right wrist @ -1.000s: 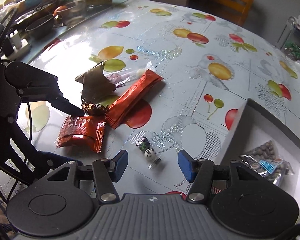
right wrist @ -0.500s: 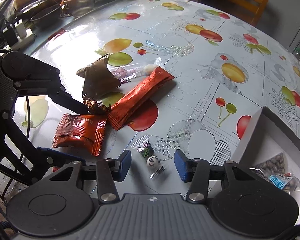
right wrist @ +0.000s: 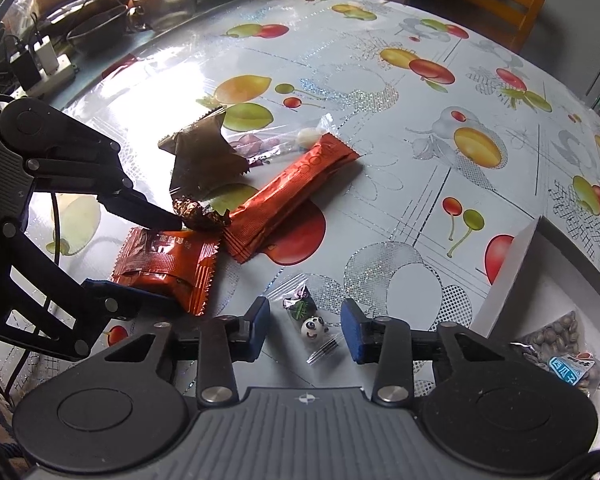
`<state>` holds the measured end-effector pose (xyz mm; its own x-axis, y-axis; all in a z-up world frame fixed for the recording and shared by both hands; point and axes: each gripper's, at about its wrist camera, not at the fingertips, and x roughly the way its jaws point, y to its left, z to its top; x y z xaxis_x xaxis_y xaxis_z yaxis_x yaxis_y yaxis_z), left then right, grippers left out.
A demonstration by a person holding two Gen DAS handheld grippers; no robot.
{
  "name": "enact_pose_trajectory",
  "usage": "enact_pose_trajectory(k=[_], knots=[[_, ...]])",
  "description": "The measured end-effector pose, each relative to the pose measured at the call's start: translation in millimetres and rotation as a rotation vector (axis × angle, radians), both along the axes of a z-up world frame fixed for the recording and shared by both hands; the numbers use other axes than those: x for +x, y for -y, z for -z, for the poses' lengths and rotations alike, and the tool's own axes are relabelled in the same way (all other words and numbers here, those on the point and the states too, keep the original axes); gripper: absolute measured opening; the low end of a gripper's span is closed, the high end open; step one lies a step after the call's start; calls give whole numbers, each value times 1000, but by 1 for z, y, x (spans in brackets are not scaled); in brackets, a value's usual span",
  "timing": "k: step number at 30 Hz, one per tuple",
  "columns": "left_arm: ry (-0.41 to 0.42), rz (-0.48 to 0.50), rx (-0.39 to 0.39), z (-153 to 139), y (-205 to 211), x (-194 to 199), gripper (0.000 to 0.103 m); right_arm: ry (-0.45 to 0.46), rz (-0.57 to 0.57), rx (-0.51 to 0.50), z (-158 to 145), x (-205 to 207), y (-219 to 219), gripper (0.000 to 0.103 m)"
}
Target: Organize snacks
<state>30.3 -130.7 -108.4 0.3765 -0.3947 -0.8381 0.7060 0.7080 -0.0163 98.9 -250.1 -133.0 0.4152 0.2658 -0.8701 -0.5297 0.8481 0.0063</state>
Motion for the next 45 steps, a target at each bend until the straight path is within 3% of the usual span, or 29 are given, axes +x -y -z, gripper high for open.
enact_pose_trajectory(k=[3,8,12,17,26,34,45], knots=[[-4,-2,0,-1,0,-1,40,0,0,2,0,-1,-1,36],[-8,-8,2,-1,1,-4,37,0,-5,1,0,-3,-4,32],[-10,-15,1,-2,1,-6,34,-2,3,5,0,-5,-4,17],[-27,-29,-11,-4,-1,-8,33,-13,25,18,-1,-5,-1,17],[19,-76,-22,-26,-4,-14,33,9,78,57,-14,-9,7,16],[37,-158,-44,-51,-13,-12,33,51,120,92,-34,-19,12,16],[60,-185,-37,-70,-12,-17,33,110,180,134,-58,-32,20,16]])
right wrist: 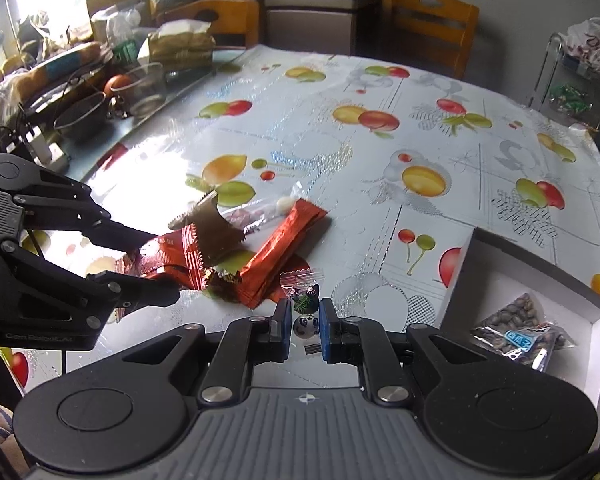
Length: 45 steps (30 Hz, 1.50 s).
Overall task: Organize snacks
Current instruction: 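Lift the orange cake with the left tool while the right tool lifts the small packet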
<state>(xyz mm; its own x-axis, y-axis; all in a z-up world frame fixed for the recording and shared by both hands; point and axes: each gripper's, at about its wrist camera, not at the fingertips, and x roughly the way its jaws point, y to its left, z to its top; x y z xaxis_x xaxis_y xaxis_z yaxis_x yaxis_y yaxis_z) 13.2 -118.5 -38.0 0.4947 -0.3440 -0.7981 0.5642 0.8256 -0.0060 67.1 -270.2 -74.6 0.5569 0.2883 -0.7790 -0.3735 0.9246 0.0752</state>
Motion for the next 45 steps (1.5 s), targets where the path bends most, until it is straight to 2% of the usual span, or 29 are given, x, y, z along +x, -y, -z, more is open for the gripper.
enact_pose_trajectory(k=[13,36,45], knots=[[23,-6,-20,-16,0,0,33,59,38,18,-23,-13,5,16],[38,-6,-57,-32,19,12,33,104,144,33,-38,-23,34,16],[44,32,-70,-38,35,14,33,113,193,31,-41,-26,49,16]])
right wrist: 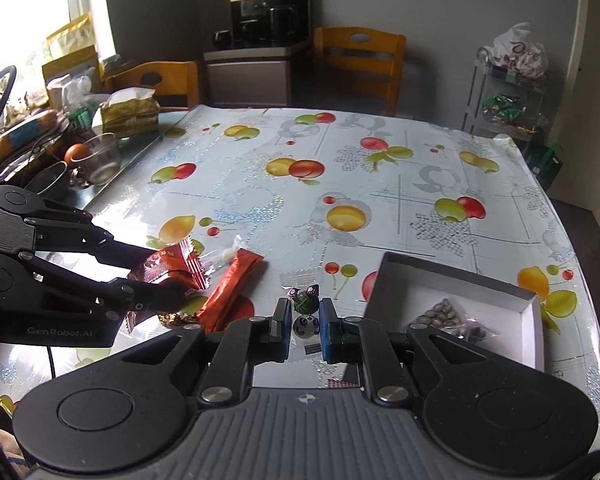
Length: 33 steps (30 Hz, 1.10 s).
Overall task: Organize snacks
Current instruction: 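Lift the orange cake with the left tool while the right tool lifts the small packet, then carry both snacks over the white box and open both tools to drop them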
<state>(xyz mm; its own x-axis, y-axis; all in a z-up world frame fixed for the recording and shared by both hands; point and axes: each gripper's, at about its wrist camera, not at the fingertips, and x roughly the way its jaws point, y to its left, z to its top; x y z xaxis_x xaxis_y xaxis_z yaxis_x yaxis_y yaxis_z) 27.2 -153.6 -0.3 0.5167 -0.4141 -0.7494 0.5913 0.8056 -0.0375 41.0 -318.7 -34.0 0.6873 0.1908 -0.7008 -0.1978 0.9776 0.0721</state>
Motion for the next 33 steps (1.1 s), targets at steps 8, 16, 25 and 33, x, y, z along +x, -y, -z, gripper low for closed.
enact_pose_trajectory(k=[8,16,25,33], knots=[[4,37,-9,-2,13,-2,33,6,39,-2,-3,-5,10,16],[17,87,-21,-10,31,-1,33,17,84,-1,-5,-10,22,16],[14,173,-29,-13,60,-6,33,16,165,-2,-4,-18,48,16],[-14,253,-40,-8,85,-14,33,-16,226,-10,4,-30,70,16]])
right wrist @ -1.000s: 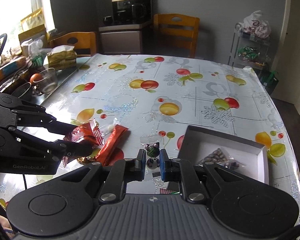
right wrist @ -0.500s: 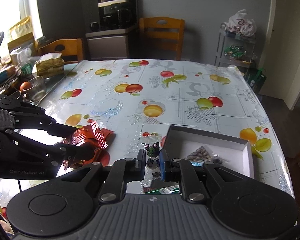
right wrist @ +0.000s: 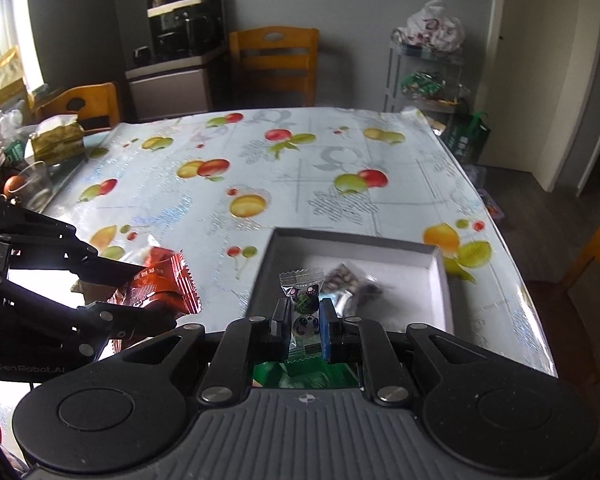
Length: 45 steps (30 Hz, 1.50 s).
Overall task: Organize snacks
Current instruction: 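Carry both snacks over the white box and open both tools to drop them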
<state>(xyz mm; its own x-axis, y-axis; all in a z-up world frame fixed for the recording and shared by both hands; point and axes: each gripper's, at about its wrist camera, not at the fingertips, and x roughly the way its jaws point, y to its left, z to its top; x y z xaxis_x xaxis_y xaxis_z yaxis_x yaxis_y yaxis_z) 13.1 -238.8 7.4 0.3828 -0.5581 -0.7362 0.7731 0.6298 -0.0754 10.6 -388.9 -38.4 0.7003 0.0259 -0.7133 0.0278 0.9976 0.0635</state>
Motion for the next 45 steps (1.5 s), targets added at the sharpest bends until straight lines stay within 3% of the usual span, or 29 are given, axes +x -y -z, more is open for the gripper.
enact_pose_trajectory(k=[19,32,45], knots=[[-112,205,42,33,57,-37,34,-109,110,15,30,-44,36,16],[-165,192,64,58,66,-36,34,-194,91,33,57,-57,32,16],[-150,226,96,73,80,-35,34,-246,87,51,78,-49,34,17]])
